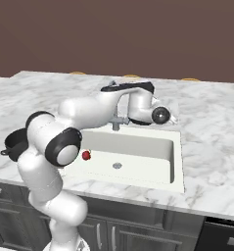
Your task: Dump the bell pepper from the pot into the sink. Then turn on the water and wash the bell pepper. Then turn off the water and put the bell pepper back in the pot.
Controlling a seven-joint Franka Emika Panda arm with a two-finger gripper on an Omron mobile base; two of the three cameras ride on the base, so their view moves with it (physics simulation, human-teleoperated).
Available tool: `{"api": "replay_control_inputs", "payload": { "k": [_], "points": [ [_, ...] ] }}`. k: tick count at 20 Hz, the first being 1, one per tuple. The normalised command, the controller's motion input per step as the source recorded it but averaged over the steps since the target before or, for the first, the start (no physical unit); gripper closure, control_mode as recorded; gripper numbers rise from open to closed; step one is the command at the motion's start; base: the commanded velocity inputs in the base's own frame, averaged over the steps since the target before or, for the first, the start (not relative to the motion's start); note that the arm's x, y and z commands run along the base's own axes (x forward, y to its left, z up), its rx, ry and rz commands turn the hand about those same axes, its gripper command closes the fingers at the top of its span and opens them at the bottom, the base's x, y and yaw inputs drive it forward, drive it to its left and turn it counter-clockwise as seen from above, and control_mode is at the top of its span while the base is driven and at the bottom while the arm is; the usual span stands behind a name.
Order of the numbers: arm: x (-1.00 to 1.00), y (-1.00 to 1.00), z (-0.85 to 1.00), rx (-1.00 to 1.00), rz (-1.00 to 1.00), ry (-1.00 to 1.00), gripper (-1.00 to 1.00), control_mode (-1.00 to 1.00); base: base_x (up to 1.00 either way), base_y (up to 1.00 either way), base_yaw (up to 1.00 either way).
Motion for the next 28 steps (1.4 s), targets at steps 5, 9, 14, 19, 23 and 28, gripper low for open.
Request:
{"api": "replay_control_inputs", "payload": {
  "k": [5, 9, 14, 19, 23, 28],
  "points": [
    [-1.00, 0.03, 0.86, 0.00, -0.14, 0.33, -1.00, -1.00, 0.00, 0.00, 0.00],
    [-0.82, 0.16, 1.00, 0.01, -0.04, 0.40, -1.00, -1.00, 0.00, 0.00, 0.00],
    [-0.46, 0.26, 1.00, 0.07, -0.03, 0.35, -1.00, -1.00, 0.00, 0.00, 0.00],
    [-0.39, 0.33, 1.00, 0.15, -0.04, 0.36, -1.00, -1.00, 0.00, 0.00, 0.00],
    [-0.29, 0.50, 1.00, 0.25, -0.05, 0.43, -1.00, -1.00, 0.00, 0.00, 0.00],
    [-0.24, 0.69, 0.97, 0.28, -0.03, 0.40, -1.00, -1.00, 0.00, 0.00, 0.00]
  ]
}}
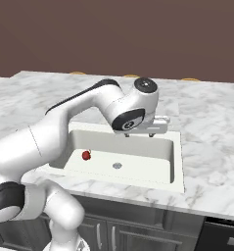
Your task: Dump the bell pepper from the pot into the sink. Then turn on the water and wash the bell pepper. Then turn off the water and put the bell pepper back in the pot.
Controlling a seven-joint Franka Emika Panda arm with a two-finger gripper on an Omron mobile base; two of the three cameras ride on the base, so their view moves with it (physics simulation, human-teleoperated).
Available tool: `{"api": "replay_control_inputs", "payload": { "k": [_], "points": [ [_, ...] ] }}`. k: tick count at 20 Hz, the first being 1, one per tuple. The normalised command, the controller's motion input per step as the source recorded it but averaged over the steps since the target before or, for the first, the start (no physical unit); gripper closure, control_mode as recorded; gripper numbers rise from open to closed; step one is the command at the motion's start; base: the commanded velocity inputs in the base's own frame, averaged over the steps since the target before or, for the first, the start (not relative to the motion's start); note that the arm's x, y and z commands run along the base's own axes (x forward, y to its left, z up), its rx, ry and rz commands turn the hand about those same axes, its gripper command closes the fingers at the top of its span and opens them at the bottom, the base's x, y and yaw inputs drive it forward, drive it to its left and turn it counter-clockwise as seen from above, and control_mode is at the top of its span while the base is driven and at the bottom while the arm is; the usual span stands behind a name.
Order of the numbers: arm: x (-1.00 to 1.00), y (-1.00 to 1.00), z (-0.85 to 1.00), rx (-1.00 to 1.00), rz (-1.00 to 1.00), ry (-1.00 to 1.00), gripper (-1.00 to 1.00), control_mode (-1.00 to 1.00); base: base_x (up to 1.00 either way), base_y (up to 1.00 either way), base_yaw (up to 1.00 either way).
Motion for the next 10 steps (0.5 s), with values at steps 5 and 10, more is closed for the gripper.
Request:
{"api": "replay_control_inputs", "payload": {
  "k": [5, 10],
  "points": [
    [-0.44, 0.90, 0.35, 0.18, -0.04, 0.21, -1.00, -1.00, 0.00, 0.00, 0.00],
    [-0.55, 1.00, -0.05, 0.03, -0.11, 0.00, -1.00, -1.00, 0.00, 0.00, 0.00]
  ]
}}
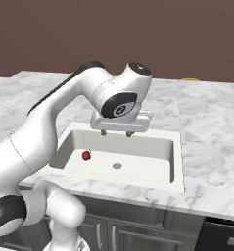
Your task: Dump the bell pepper from the pot into the sink. Then turn on the water and wash the bell pepper. Then turn off the water and put the bell pepper back in the pot.
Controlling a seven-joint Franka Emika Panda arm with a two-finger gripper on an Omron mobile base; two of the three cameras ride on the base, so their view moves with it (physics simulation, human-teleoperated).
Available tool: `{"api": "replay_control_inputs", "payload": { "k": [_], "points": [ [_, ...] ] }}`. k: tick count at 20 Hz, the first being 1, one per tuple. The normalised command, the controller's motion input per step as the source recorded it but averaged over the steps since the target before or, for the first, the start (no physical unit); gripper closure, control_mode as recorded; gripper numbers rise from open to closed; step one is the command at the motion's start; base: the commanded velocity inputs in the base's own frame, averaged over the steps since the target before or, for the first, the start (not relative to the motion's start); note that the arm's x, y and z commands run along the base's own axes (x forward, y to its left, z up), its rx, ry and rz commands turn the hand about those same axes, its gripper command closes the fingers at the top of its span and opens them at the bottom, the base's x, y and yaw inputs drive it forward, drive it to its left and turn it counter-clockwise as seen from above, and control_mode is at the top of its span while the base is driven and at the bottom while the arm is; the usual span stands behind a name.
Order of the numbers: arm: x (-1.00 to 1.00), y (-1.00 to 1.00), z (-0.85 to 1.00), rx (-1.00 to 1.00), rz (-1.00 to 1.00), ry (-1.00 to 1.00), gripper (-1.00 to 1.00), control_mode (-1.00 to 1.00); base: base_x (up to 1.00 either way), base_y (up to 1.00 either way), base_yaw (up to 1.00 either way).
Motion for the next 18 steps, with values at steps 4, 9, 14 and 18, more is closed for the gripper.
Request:
{"api": "replay_control_inputs", "payload": {
  "k": [4, 9, 14, 18],
  "points": [
    [-0.36, 1.00, -0.12, 0.00, -0.19, -0.02, -1.00, -1.00, 0.00, 0.00, 0.00],
    [-0.01, 1.00, 0.00, 0.00, -0.24, -0.02, -1.00, -1.00, 0.00, 0.00, 0.00],
    [0.24, 1.00, 0.00, 0.00, -0.29, 0.00, -1.00, -1.00, 0.00, 0.00, 0.00],
    [0.45, 1.00, 0.00, 0.00, -0.36, 0.00, -1.00, -1.00, 0.00, 0.00, 0.00]
  ]
}}
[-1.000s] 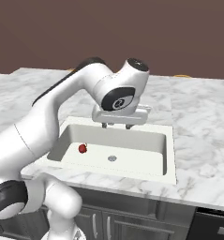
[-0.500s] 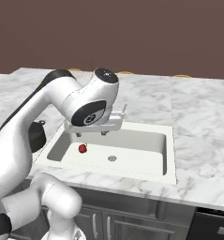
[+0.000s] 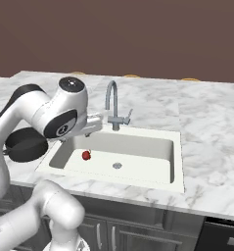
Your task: Dump the bell pepper from the pot into the sink. Then turn on the water and wash the bell pepper. Then turn off the water and put the bell pepper back in the pot.
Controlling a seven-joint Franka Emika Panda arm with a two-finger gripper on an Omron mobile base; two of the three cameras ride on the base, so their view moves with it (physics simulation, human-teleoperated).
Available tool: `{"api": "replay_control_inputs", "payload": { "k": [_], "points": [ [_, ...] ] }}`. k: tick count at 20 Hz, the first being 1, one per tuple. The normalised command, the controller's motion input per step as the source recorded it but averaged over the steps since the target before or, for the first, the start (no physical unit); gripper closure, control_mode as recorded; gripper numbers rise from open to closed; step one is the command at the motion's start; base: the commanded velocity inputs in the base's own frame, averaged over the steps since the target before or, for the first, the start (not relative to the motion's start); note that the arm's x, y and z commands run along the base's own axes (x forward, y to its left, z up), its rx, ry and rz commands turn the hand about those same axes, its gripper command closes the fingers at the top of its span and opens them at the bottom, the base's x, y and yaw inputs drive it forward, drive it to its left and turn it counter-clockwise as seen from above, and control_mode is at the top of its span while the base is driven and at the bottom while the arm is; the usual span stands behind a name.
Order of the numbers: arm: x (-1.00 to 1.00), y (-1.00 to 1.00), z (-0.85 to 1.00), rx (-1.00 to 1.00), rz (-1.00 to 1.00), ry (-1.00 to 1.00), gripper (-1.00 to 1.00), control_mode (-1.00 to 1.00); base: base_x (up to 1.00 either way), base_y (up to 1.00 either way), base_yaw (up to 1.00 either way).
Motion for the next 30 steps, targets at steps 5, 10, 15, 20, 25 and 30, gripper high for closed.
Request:
{"api": "replay_control_inputs", "payload": {
  "k": [5, 10, 15, 20, 25, 30],
  "points": [
    [0.46, 1.00, 0.00, 0.00, -0.40, 0.00, -1.00, -1.00, 0.00, 0.00, 0.00],
    [0.45, 0.88, 0.00, 0.02, -0.39, 0.06, -1.00, -1.00, 0.00, 0.00, 0.00],
    [0.45, 0.54, 0.05, 0.06, -0.19, 0.19, -1.00, -1.00, 0.00, 0.00, 0.00],
    [0.82, 0.21, 0.15, 0.08, 0.09, 0.32, -1.00, -1.00, 0.00, 0.00, 0.00],
    [0.78, 0.19, 0.00, 0.00, 0.40, 0.27, -1.00, -1.00, 0.00, 0.00, 0.00],
    [0.53, 0.28, -0.15, -0.07, 0.50, 0.07, -1.00, -1.00, 0.00, 0.00, 0.00]
  ]
}}
